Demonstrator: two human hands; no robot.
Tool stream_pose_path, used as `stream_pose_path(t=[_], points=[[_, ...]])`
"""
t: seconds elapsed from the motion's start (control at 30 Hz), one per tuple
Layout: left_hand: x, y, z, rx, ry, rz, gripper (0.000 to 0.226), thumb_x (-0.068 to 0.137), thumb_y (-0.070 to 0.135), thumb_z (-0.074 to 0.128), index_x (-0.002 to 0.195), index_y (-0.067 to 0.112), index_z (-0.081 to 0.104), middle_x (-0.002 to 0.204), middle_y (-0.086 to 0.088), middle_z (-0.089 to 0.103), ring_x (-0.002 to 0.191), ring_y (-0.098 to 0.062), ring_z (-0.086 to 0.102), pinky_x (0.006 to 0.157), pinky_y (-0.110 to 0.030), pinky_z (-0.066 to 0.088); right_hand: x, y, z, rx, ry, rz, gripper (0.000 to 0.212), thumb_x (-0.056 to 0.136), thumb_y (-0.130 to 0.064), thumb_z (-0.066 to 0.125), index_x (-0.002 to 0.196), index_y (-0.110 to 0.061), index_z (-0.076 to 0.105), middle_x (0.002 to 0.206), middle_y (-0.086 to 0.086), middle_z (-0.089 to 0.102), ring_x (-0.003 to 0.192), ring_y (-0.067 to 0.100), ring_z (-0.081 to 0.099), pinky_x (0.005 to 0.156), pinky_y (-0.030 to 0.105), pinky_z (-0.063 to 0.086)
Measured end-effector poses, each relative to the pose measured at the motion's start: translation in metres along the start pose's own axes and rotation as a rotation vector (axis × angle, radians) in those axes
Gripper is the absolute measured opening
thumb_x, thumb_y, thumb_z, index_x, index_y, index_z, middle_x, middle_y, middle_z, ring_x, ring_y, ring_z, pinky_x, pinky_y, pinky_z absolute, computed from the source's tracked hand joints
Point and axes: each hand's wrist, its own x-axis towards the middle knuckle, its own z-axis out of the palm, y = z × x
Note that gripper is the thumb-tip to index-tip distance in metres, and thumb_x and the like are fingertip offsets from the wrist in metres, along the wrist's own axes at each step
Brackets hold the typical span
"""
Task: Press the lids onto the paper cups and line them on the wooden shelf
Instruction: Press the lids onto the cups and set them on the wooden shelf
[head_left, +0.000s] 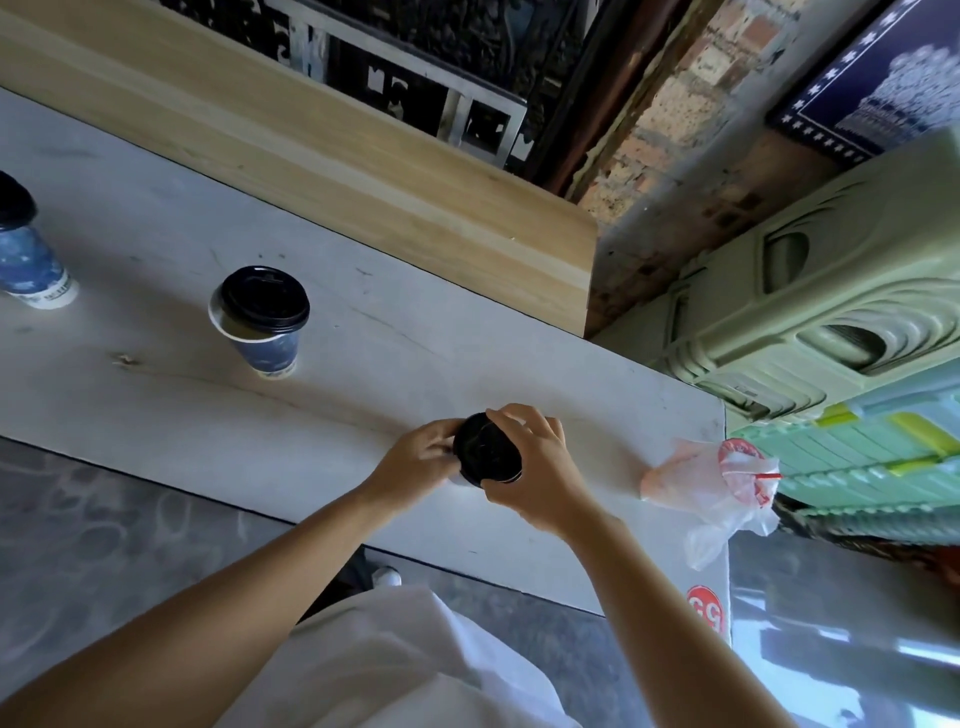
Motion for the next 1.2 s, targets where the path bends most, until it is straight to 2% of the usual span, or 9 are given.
stream_pose_path(t=[0.1,0.17,0.23,0.3,0.43,0.77,0.87,1.07,1.2], points=[[0.006,0.008,0.003,-0.097,0.071,-0.063,0.026,0.1,0.023,0.054,0.12,0.024,0.07,0.115,0.003,0.072,0.104,-0.006,0.066,0.072,-0.022,0.056,-0.001,0.007,0.003,0.086,0.033,0.014,0.077,0.076,-0.012,0.076,0.147,-0.021,0.048,0.144,-0.007,0.043,0.13,0.016,0.03,0.098,0.018,0.03],[0.009,0.008,0.006,-0.076,0.122,-0.062,0.024,0.104,0.024,0.049,0.116,0.021,0.07,0.111,0.0,0.071,0.103,-0.01,0.066,0.071,-0.024,0.059,-0.002,0.013,0.006,0.214,0.103,0.05,0.071,0.076,-0.017,0.08,0.142,-0.024,0.055,0.14,-0.008,0.049,0.126,0.013,0.042,0.095,0.023,0.043],[0.012,0.007,0.009,-0.079,0.154,-0.063,0.023,0.105,0.023,0.047,0.112,0.021,0.069,0.11,-0.002,0.069,0.102,-0.011,0.065,0.077,-0.032,0.06,-0.002,0.015,0.008,0.477,0.243,0.164,0.05,0.082,-0.016,0.078,0.13,-0.025,0.063,0.13,-0.007,0.059,0.112,0.013,0.059,0.074,0.02,0.056],[0.013,0.006,0.011,-0.082,0.163,-0.066,0.023,0.106,0.023,0.046,0.11,0.021,0.068,0.11,0.001,0.067,0.103,-0.008,0.062,0.083,-0.038,0.059,-0.002,0.015,0.009,0.805,0.37,0.356,0.027,0.092,-0.01,0.069,0.116,-0.022,0.069,0.114,0.002,0.068,0.088,0.017,0.065,0.056,0.02,0.054],[0.011,0.003,0.02,-0.041,0.209,-0.058,0.026,0.107,0.027,0.045,0.112,0.019,0.069,0.112,0.0,0.068,0.107,-0.01,0.062,0.088,-0.046,0.061,-0.003,0.016,0.021,1.277,0.401,0.643,0.014,0.099,-0.007,0.059,0.105,-0.007,0.072,0.095,0.013,0.068,0.072,0.02,0.06,0.062,0.028,0.052],[0.011,0.004,0.026,0.028,0.292,-0.016,0.026,0.107,0.032,0.045,0.105,0.021,0.068,0.103,0.005,0.067,0.099,-0.006,0.064,0.071,-0.035,0.064,-0.004,0.024,0.05,1.342,0.393,0.547,0.022,0.102,-0.022,0.058,0.096,-0.011,0.076,0.096,0.013,0.071,0.09,0.023,0.064,0.08,0.042,0.058],[0.012,0.006,0.029,0.082,0.286,0.013,0.025,0.108,0.03,0.042,0.101,0.024,0.066,0.102,0.005,0.066,0.098,-0.007,0.064,0.065,-0.032,0.064,-0.001,0.026,0.05,1.296,0.401,0.52,0.023,0.103,-0.022,0.056,0.094,-0.012,0.074,0.091,0.01,0.068,0.086,0.021,0.062,0.07,0.037,0.058],[0.015,0.004,0.031,0.13,0.294,0.037,0.026,0.109,0.029,0.04,0.106,0.022,0.064,0.104,0.007,0.066,0.1,-0.006,0.063,0.079,-0.044,0.062,0.0,0.031,0.054,1.257,0.368,0.529,0.025,0.103,-0.029,0.054,0.101,-0.012,0.072,0.096,0.007,0.066,0.088,0.018,0.062,0.063,0.032,0.058],[0.013,0.008,0.032,0.086,0.279,-0.02,0.027,0.109,0.029,0.039,0.112,0.017,0.064,0.106,0.006,0.065,0.099,-0.004,0.062,0.066,-0.035,0.064,0.0,0.031,0.057,1.2,0.38,0.494,0.026,0.104,-0.03,0.051,0.104,-0.01,0.069,0.096,0.006,0.065,0.086,0.016,0.063,0.058,0.031,0.058]])
